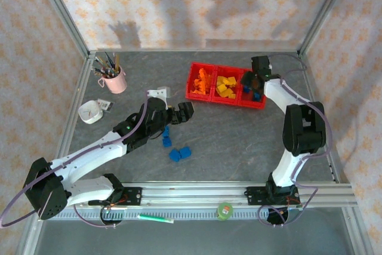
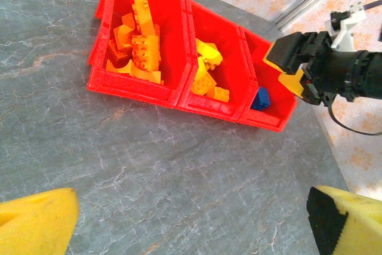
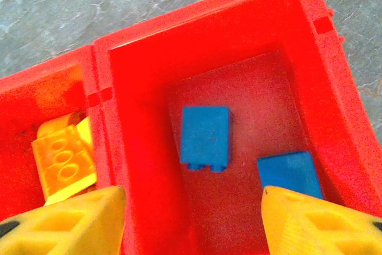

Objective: Sort the legos into containers by color
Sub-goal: Place the lego in the container, then pick up the lego from the center of the table.

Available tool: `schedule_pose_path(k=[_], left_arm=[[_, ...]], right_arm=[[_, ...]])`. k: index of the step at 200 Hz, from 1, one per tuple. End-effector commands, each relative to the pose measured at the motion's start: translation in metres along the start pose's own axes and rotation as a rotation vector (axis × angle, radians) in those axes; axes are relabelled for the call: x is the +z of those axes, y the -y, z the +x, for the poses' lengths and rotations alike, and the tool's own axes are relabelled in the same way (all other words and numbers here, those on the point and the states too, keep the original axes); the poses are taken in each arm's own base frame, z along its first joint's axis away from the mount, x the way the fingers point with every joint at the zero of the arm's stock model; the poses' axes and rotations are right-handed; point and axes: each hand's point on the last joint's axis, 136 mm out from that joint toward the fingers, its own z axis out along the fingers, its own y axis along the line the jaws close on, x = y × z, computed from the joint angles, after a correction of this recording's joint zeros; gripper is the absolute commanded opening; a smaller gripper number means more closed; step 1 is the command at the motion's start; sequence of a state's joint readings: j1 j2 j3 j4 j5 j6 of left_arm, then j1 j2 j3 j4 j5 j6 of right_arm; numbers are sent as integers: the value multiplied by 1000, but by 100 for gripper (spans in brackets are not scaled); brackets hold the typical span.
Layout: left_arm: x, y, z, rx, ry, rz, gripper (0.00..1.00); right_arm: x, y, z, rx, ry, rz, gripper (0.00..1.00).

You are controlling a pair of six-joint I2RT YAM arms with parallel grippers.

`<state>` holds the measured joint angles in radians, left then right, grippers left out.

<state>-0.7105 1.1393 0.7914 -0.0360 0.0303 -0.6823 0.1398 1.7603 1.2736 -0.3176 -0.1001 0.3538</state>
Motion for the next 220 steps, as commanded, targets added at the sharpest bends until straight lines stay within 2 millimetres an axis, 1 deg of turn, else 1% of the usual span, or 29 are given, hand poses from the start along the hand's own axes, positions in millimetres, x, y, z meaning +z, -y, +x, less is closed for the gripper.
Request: schedule_pose_path(k=[1,22,45,61,82,92,130,139,182,200,220], left_arm=[[-8,9,-15,-16,41,40,99],[-16,4,-15,-18,49,31,99],[-26,-8,-14,-20,61,-6,99],[-35,-17,-13,-21,70,-31,99],[-47,-30,-11,-27,85,-65,99],[-53,-35,-9,-31,91,-80,99],[-71,-57,-1,-53,97,-141,99],[-75,-62,0,-57,99,-157,99],[-92,-83,2,-80,130,-233,99],[-101,-90,-1,-107,155,-259,99],[-110,-95,-5,-123,188,-276,99]], right_arm=[[-31,-17,8,-34,15,-58,63],[-45,-30,33,-76,-6,-89,66],[-62,-48,63,-125,-26,-136,68],[-70,-59,83,-148,-46,-160,69],[-80,-82,114,-189,-78,-204,70],[-84,-96,130,-217,-95,-233,71],[-94,-145,186,-275,-148,-327,73],[-94,-156,199,-288,-163,-348,73],[-84,-196,253,-364,-231,-383,78],[-81,-209,268,-394,-250,-394,79],[-75,-219,282,-422,-274,-389,81]])
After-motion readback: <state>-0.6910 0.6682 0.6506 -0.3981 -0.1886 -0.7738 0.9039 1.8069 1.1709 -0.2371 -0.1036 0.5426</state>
